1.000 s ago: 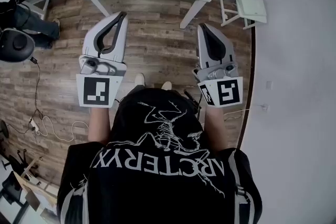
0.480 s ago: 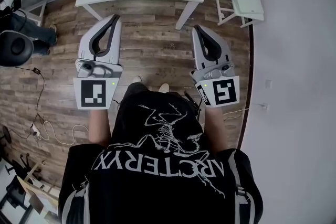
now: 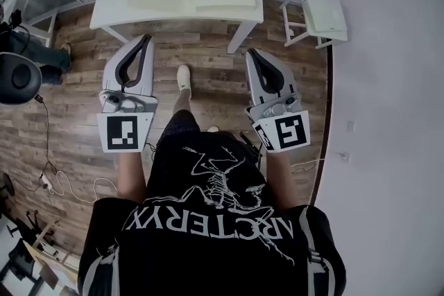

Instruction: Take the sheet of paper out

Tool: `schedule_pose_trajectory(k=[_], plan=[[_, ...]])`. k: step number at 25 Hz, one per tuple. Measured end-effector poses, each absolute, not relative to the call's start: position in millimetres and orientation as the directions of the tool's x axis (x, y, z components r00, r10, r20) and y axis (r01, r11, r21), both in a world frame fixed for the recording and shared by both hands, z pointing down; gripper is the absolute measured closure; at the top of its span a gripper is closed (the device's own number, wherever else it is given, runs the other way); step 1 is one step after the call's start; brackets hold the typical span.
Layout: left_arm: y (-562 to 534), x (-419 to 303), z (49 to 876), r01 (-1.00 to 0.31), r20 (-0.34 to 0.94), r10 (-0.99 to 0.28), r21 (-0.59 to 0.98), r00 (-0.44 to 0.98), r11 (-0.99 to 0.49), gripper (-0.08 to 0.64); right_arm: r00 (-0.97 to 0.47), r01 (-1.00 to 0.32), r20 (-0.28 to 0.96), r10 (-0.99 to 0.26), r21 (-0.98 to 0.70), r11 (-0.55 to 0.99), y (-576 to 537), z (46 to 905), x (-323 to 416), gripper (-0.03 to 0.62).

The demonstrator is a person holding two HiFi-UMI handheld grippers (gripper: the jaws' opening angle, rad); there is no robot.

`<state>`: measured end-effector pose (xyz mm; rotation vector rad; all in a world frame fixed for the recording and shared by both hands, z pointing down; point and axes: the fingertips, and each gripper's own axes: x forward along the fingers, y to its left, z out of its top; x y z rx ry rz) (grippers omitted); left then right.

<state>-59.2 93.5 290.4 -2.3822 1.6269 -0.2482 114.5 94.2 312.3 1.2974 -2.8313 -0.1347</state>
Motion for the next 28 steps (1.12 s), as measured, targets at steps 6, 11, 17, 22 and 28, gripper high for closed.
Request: schedule_pose_trajectory(k=[6, 11, 17, 22, 28], plan=[[-27, -83, 297, -0.851, 0.02, -0.914, -0.357, 0.405, -0.385, 0.549, -0.604, -0.794, -0.038, -0.796, 0.108, 0.598, -23, 308, 87, 0.58], [-123, -109, 297, -0.835, 0.039, -0.892, -0.333, 0.451, -0.437, 0.549, -0.56, -0.821, -0.01, -0.829, 0.145, 0.553, -117, 295, 60, 0.58], [-198, -113, 316, -0.818, 0.075, -0.86, -0.278, 0.505, -0.504, 0.549, -0.523, -0.837, 0.052, -0.851, 0.154, 0.524, -186, 303, 43, 0.58], [-230, -106, 324, -0.809, 0.1, -0.848, -0.259, 0.521, -0.528, 0.549, -0.512, -0.845, 0.07, -0.856, 0.139, 0.516, -214, 308, 48, 0.58], [-265, -77, 375, -0.815, 0.165, -0.839, -0.202, 0.519, -0.544, 0.549, -0.533, -0.833, 0.057, -0.844, 0.136, 0.536, -241, 303, 72, 0.58]])
